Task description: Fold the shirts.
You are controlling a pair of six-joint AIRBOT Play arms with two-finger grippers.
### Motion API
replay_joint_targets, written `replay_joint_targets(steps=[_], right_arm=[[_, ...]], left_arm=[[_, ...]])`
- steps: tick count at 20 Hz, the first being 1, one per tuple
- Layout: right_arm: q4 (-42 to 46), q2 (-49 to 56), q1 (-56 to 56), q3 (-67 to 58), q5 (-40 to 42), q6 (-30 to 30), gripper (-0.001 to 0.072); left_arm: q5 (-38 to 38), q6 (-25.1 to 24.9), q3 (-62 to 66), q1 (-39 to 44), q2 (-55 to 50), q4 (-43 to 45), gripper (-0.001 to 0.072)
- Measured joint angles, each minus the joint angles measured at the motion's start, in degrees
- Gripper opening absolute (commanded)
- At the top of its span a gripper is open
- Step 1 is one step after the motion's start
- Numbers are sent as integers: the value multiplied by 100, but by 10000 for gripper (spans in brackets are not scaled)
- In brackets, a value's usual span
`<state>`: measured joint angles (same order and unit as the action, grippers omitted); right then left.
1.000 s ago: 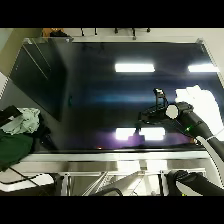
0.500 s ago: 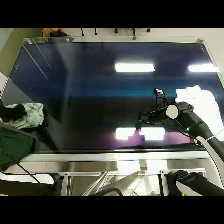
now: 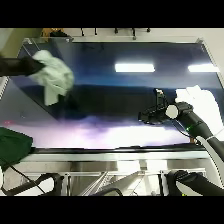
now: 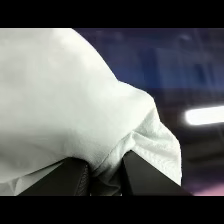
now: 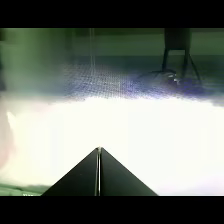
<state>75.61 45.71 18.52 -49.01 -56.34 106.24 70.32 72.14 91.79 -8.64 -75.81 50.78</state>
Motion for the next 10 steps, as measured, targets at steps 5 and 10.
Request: replay_joint_targets(steps=[5, 10], right_arm=[[0, 0, 0, 0, 20, 0, 21], [-50, 0, 0, 0, 107, 0, 22]], left_arm=[[-903, 35, -981, 2079, 149, 83, 193], [-2111, 164, -1685, 3003, 168, 170, 701]])
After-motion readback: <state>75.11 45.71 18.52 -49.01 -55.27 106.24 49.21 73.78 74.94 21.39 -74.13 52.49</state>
